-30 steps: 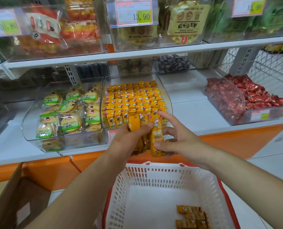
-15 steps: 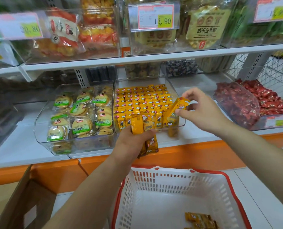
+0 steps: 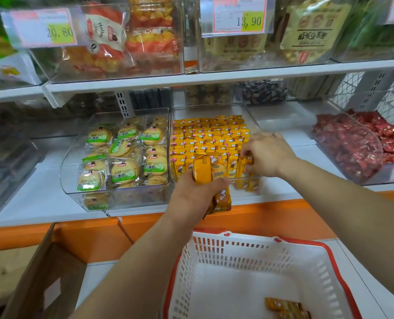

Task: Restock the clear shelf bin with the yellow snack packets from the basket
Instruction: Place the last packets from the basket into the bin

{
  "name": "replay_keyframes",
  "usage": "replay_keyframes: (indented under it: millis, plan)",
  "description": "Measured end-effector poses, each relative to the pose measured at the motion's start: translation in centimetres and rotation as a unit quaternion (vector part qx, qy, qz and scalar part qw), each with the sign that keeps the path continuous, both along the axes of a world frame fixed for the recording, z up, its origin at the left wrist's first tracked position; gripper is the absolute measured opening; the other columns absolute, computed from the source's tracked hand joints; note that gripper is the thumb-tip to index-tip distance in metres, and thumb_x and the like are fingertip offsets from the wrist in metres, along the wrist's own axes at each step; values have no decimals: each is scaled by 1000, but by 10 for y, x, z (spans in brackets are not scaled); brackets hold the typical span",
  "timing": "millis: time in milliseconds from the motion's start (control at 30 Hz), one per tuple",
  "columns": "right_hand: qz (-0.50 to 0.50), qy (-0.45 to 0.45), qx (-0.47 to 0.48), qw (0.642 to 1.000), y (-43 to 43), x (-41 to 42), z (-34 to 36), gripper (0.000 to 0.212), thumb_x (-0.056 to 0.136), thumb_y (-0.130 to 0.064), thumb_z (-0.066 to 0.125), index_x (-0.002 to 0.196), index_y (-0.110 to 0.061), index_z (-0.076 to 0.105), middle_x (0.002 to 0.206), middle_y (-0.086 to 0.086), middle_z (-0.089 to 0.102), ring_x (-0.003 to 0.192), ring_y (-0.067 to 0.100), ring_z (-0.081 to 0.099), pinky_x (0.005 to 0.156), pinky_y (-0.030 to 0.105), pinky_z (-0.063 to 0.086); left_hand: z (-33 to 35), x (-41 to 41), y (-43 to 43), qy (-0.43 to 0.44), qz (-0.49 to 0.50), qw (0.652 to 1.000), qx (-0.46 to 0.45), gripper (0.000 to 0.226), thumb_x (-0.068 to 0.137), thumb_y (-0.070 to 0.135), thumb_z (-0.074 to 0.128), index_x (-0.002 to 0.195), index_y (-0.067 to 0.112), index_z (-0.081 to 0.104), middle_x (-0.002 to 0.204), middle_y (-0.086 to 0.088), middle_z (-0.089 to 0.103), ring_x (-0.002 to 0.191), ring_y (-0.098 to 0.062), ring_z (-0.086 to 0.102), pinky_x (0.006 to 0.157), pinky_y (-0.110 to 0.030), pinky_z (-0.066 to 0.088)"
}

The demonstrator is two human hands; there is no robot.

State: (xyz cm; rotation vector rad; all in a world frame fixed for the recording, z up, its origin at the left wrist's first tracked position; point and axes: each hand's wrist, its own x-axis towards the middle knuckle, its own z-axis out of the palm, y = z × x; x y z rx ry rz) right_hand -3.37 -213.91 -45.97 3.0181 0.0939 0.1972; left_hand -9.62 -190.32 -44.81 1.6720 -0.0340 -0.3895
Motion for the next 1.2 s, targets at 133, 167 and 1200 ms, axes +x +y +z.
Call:
replay_keyframes:
  millis: [133,167,1200]
  plan:
    - [-8,9,10,1000,3,-7,10,46,75,-56,76,116,-37,65,118,-3,57,116,22,53,95,40,37,1,-1,-1,8,7,1000,3,22,82,38,82,99,30,72,90,10,78,87,-14,75,80,-35,59]
    - [-15,-5,35,999,2,-14,17,46,76,-55,75,117,-36,65,119,-3,59,115,22,54,94,40,39,1,-1,-2,15,6,1000,4,20,82,38,82,98,31,72,93,8,78,92,-17,74,86,-39,60]
    - [-56,46,721,689,-1,-126,38,30,63,-23,88,63,-21,59,88,18,61,73,21,67,63,31,54,1,-18,-10,43,-72,994,-66,19,93,22,71,111,17,70,100,-4,80,89,-20,78,65,-29,62]
